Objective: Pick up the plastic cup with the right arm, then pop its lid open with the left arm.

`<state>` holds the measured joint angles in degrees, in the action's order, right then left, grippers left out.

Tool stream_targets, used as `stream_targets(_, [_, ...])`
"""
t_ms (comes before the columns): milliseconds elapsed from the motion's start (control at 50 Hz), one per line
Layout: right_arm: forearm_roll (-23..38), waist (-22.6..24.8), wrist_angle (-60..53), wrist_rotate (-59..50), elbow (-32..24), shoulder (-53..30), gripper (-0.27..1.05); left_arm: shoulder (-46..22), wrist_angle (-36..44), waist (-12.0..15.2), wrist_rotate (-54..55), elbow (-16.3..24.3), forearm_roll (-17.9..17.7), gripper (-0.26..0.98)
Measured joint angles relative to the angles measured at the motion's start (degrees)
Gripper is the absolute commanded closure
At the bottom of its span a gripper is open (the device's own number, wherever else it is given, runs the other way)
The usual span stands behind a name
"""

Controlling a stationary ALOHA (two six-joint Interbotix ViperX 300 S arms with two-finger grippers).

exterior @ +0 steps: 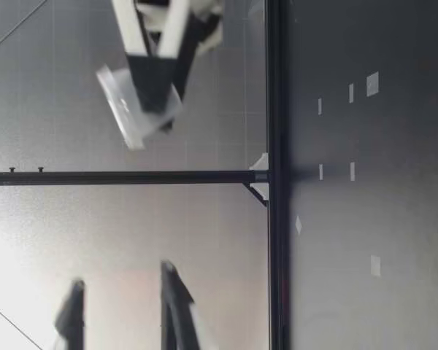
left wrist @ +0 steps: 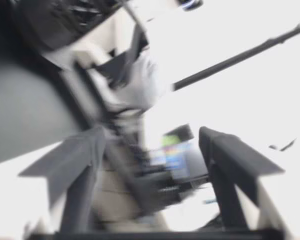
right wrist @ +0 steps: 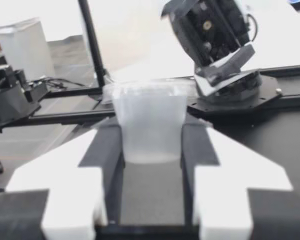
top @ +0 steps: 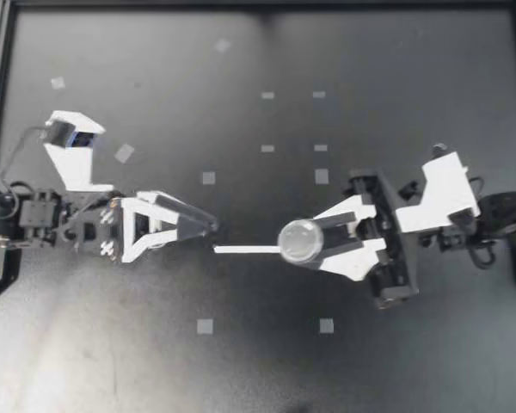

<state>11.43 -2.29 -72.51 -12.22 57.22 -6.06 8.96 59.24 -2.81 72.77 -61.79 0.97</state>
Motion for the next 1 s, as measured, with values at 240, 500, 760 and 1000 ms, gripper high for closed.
stream_targets(240, [1.7, 0.1, 0.3, 1.8, -5.6, -4.4, 0.48, -6.0, 0.0, -1.0, 7.3, 5.2, 3.5, 0.07])
stream_targets(500, [2.2, 0.1, 4.0, 1.5, -6.1, -5.4, 0.48, -6.7, 0.1, -1.1, 7.0, 6.1, 3.8, 0.07])
stream_targets(760, [2.0, 0.8, 9.9, -1.1, -5.6, -7.3, 0.48, -4.7, 0.3, -1.1, 6.8, 6.5, 5.4, 0.07])
stream_targets(1000, [1.9, 1.1, 11.2, -4.5, -2.5, -6.6, 0.48, -0.3, 0.5, -1.3, 0.3, 6.7, 5.8, 0.07])
